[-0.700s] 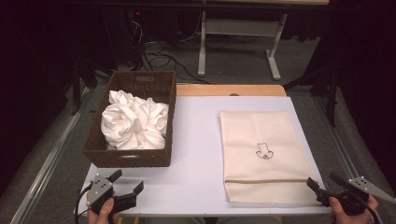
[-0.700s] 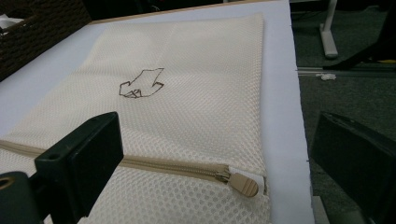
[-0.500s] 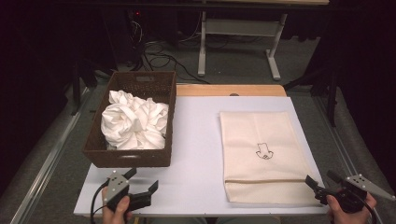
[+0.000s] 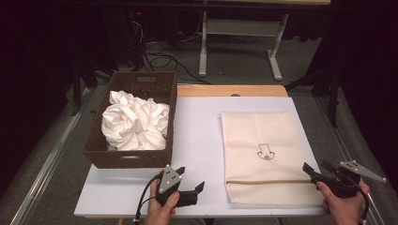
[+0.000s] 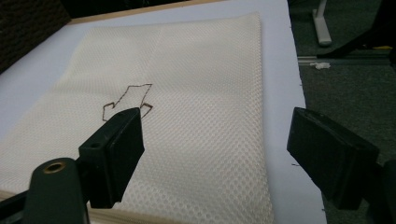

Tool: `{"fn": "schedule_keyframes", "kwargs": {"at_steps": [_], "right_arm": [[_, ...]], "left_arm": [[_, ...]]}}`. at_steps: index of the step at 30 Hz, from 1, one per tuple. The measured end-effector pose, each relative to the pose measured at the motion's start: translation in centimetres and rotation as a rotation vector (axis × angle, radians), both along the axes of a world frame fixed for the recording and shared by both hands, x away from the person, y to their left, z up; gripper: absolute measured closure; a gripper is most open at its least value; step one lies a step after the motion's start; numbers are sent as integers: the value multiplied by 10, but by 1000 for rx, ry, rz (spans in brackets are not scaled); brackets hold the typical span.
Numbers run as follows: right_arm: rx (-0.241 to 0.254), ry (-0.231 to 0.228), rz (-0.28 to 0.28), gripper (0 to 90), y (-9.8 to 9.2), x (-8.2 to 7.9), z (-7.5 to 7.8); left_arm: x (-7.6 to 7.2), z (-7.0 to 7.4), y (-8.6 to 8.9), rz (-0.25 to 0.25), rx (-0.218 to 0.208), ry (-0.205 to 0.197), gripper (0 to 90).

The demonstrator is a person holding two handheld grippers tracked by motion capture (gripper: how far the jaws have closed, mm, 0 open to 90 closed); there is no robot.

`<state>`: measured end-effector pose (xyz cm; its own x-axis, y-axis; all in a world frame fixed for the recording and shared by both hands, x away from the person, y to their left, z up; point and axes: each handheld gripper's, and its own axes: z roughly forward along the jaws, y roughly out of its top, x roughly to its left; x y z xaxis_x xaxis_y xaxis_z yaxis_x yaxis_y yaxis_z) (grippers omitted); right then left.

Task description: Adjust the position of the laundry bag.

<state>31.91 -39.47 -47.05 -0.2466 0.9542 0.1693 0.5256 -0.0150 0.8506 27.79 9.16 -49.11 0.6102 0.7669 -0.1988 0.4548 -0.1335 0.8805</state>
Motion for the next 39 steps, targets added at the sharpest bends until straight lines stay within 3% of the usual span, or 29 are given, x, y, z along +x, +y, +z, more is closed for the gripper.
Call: {"fn": "schedule_keyframes", "kwargs": {"at_steps": [7, 10, 14, 16, 22, 24, 28, 35, 39], "right_arm": [[-67, 34, -46, 264, 3, 26, 3], [-83, 71, -65, 340, 0, 38, 0], [-110, 93, -79, 421, -3, 47, -5], [-113, 104, -77, 443, -3, 50, -6], [-124, 156, -42, 529, -4, 57, -12], [-136, 156, -40, 532, -5, 58, -13], [-124, 199, -44, 516, -8, 59, -18], [-121, 246, -39, 540, -11, 57, -26], [-140, 248, -35, 556, -9, 57, -29]], "left_arm": [[16, -12, -33, -30, 19, 124, 182], [22, -17, -47, -13, 39, 162, 166], [25, -21, -65, -27, 64, 175, 188], [26, -22, -73, -39, 54, 181, 192], [30, -19, -94, -51, 92, 200, 195], [31, -18, -98, -44, 102, 214, 200], [33, -20, -108, -40, 108, 254, 236], [32, -23, -119, -19, 121, 277, 311], [30, -23, -123, -9, 144, 264, 352]]}}
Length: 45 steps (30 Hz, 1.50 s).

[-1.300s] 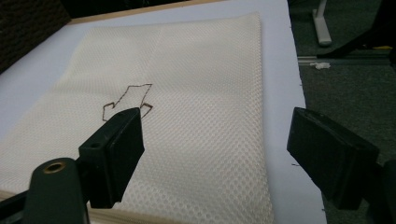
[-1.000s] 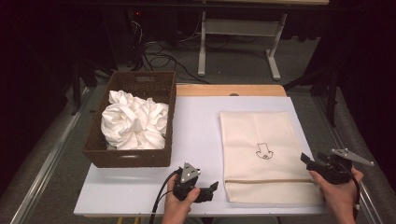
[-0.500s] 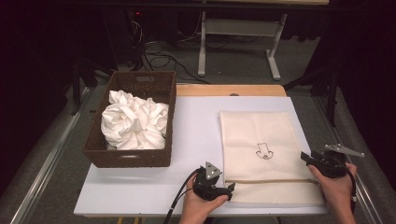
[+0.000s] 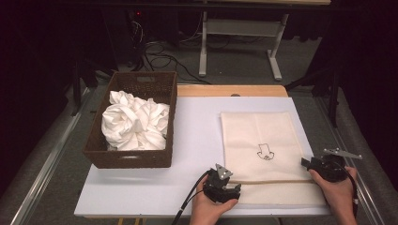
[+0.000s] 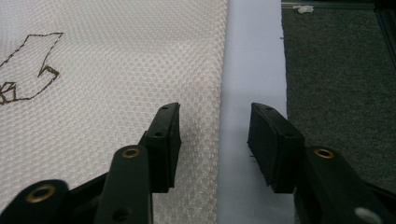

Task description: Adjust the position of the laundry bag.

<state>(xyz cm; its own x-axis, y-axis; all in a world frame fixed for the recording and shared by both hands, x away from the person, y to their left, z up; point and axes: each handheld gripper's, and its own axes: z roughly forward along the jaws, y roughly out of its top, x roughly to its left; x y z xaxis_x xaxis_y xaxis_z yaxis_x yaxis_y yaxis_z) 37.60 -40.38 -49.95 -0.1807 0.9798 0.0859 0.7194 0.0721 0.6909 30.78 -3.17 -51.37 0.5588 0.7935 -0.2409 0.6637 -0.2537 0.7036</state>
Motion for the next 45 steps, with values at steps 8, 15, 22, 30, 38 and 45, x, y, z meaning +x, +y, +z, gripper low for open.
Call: {"fn": "schedule_keyframes", "kwargs": {"at_steps": [8, 15, 22, 30, 38, 45], "right_arm": [[-38, -10, 6, 754, 6, -4, -1], [-25, 3, 31, 879, 8, -3, 1], [-12, -12, 39, 887, 9, -6, 2], [11, -27, 61, 887, 19, -9, 7], [59, -46, 87, 886, 36, -12, 11], [102, -41, 99, 886, 47, -14, 11]], "left_arm": [[-5, 1, -10, 16, 113, -59, 567], [-6, 2, -16, -70, 143, -96, 819], [-4, 8, -6, -79, 78, -94, 839], [-2, 13, 9, -59, 48, -98, 839], [-4, 16, 27, -28, 34, -106, 838], [-6, 18, 44, -7, 25, -106, 838]]}}
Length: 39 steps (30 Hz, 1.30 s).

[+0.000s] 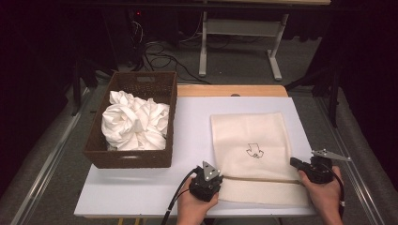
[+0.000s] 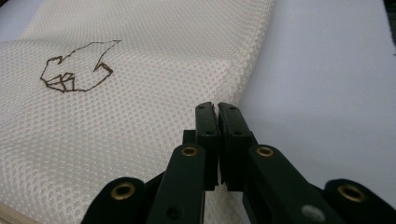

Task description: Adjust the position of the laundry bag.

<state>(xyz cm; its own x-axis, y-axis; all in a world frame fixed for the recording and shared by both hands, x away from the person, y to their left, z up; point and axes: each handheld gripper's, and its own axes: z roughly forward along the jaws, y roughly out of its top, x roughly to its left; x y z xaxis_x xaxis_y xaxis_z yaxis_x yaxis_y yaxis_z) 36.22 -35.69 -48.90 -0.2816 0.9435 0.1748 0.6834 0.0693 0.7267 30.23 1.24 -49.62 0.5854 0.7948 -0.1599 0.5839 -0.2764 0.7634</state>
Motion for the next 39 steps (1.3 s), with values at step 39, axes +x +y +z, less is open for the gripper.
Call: {"fn": "schedule_keyframes", "kwargs": {"at_steps": [39], "right_arm": [[58, 20, 151, 886, 98, 9, -5]], "left_arm": [[-15, 2, 99, 170, -31, 6, 838]]}}
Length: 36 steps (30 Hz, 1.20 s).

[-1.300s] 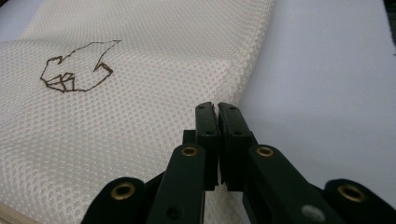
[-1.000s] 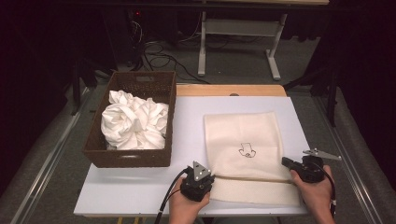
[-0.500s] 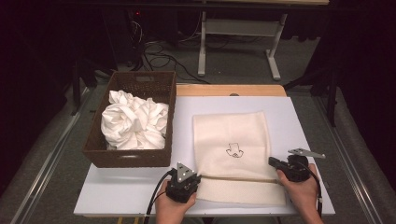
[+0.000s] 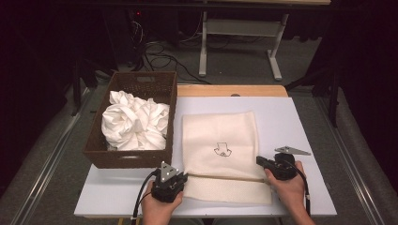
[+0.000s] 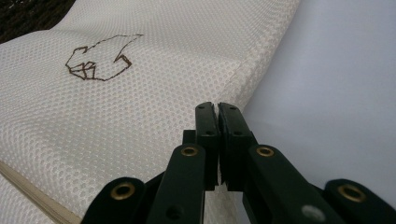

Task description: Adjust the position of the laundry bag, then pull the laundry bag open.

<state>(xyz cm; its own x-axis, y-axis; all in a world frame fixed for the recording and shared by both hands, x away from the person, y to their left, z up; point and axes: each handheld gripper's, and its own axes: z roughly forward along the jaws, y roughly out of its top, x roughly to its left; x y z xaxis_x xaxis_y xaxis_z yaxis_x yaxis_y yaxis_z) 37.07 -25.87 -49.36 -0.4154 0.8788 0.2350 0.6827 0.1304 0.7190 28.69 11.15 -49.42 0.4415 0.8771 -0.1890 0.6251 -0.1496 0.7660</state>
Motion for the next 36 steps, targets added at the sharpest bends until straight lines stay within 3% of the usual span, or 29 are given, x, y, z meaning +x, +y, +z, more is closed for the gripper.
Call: {"fn": "schedule_keyframes", "kwargs": {"at_steps": [10, 15, 16, 19, 22, 24, 30, 36], "right_arm": [[4, 11, 43, 885, 19, 4, -2], [-6, 19, 49, 865, 22, 5, -4], [-10, 29, 48, 821, 21, 5, -4], [-18, 16, 43, 531, 14, 5, -4], [28, 29, 26, 372, 1, 4, -1], [37, 47, 8, 308, -6, 3, -1], [76, 84, -2, 229, -12, 0, -1], [66, 101, 21, 233, -11, -1, -1]], "left_arm": [[-4, -3, 21, 45, -15, 5, 837], [-4, -10, 26, 40, -26, 56, 822], [-4, -11, 28, 47, -30, 58, 784], [-4, -5, 34, 64, -73, 39, 553], [-5, 1, 33, 72, -86, 24, 338], [-5, 2, 28, 57, -101, 22, 288], [-3, 4, 10, 10, -81, 25, 231], [-2, 11, -11, -48, -83, 13, 231]]}}
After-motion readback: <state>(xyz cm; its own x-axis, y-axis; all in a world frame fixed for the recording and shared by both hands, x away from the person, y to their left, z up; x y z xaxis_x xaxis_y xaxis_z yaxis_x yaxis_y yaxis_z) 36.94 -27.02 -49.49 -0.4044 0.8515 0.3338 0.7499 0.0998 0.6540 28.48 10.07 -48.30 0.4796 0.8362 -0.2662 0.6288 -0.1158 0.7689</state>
